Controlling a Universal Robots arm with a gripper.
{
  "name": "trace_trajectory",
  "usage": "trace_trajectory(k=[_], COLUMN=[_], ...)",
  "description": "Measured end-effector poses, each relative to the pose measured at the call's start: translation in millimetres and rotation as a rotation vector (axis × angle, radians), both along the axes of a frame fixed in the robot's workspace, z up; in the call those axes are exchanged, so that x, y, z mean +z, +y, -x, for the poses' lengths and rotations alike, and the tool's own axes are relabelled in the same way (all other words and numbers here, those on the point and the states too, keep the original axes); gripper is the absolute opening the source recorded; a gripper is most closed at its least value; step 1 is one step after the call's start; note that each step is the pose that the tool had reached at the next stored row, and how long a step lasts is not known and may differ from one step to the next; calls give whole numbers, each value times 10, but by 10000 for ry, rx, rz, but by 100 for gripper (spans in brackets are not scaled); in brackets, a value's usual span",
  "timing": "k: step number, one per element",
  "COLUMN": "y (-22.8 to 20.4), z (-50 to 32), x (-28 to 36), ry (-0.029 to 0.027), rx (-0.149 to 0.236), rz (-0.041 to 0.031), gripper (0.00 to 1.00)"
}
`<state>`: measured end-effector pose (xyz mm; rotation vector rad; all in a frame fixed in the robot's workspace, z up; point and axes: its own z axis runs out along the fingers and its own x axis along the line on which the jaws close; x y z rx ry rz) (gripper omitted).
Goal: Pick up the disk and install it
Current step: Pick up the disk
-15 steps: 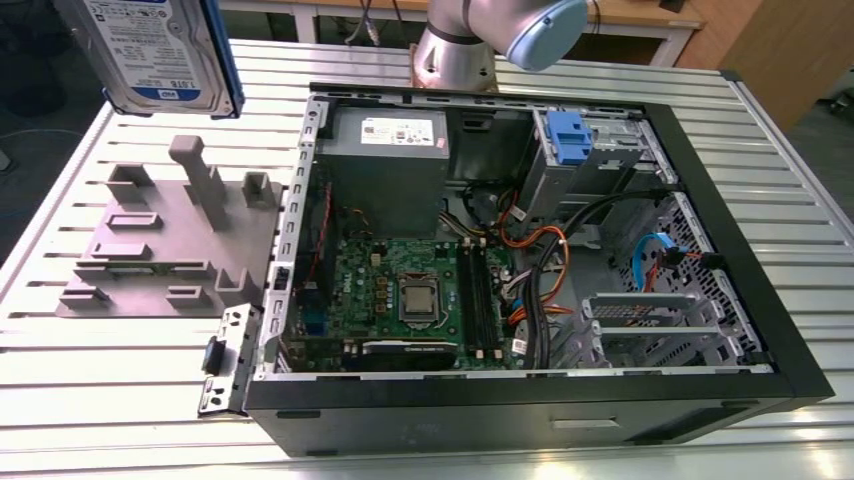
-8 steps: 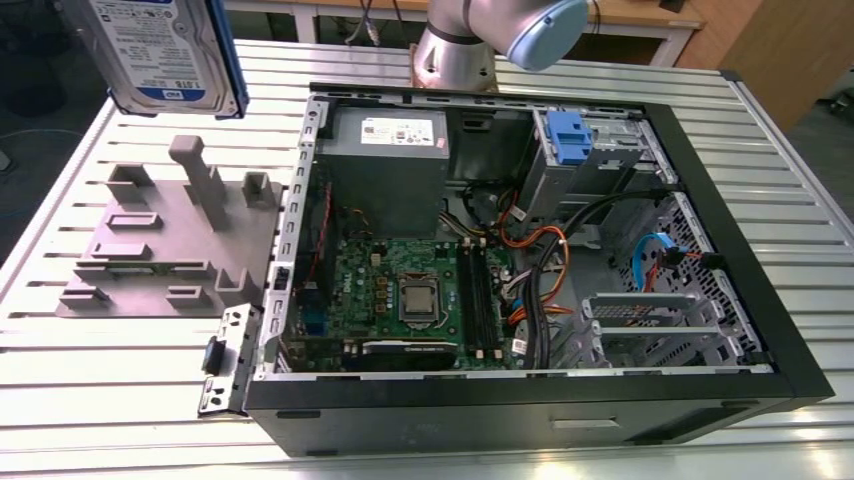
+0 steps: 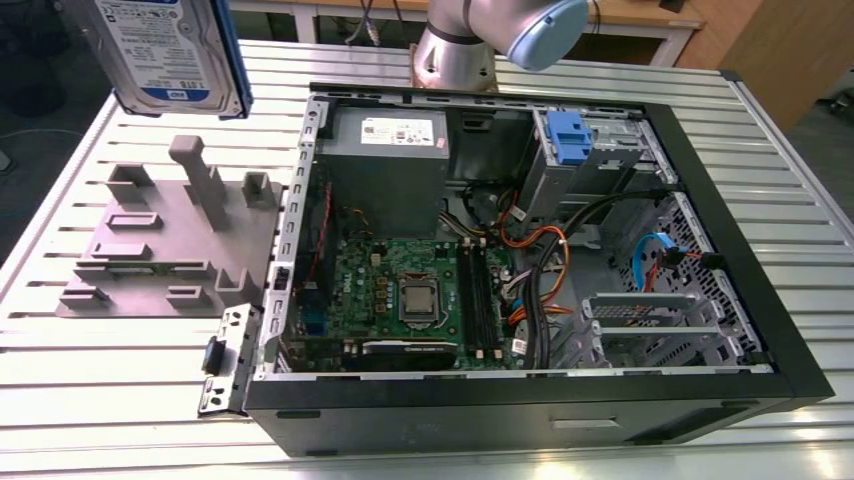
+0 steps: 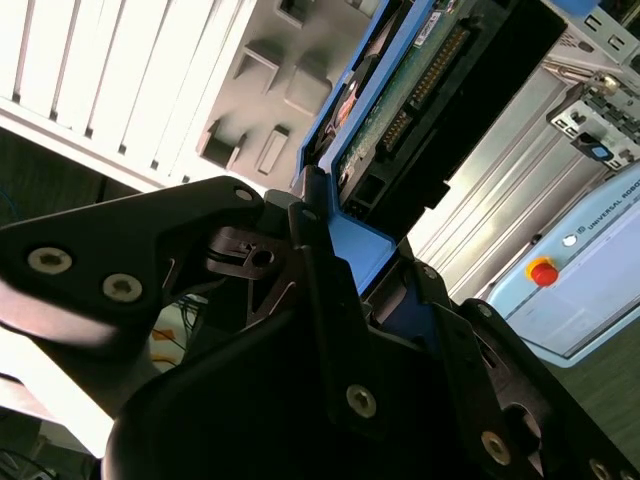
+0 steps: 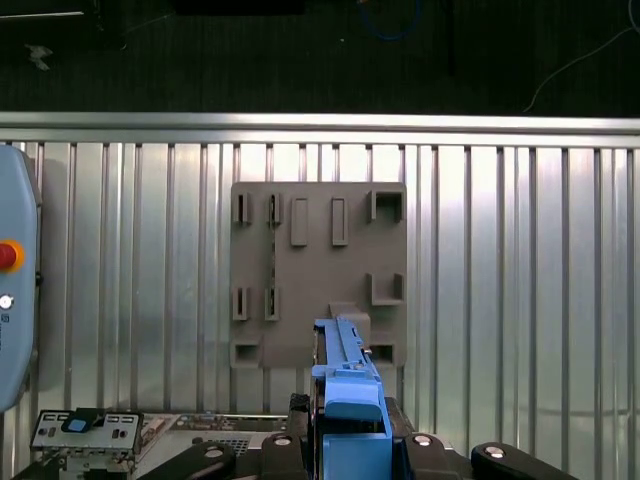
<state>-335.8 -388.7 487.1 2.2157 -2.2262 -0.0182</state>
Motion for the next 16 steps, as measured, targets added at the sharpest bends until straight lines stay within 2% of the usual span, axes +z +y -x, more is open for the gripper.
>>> trace_trajectory(k=[16], y=[-1], z=[-72], x=[0], ry=[-1], rx=[0], rz=[-1], gripper=[36])
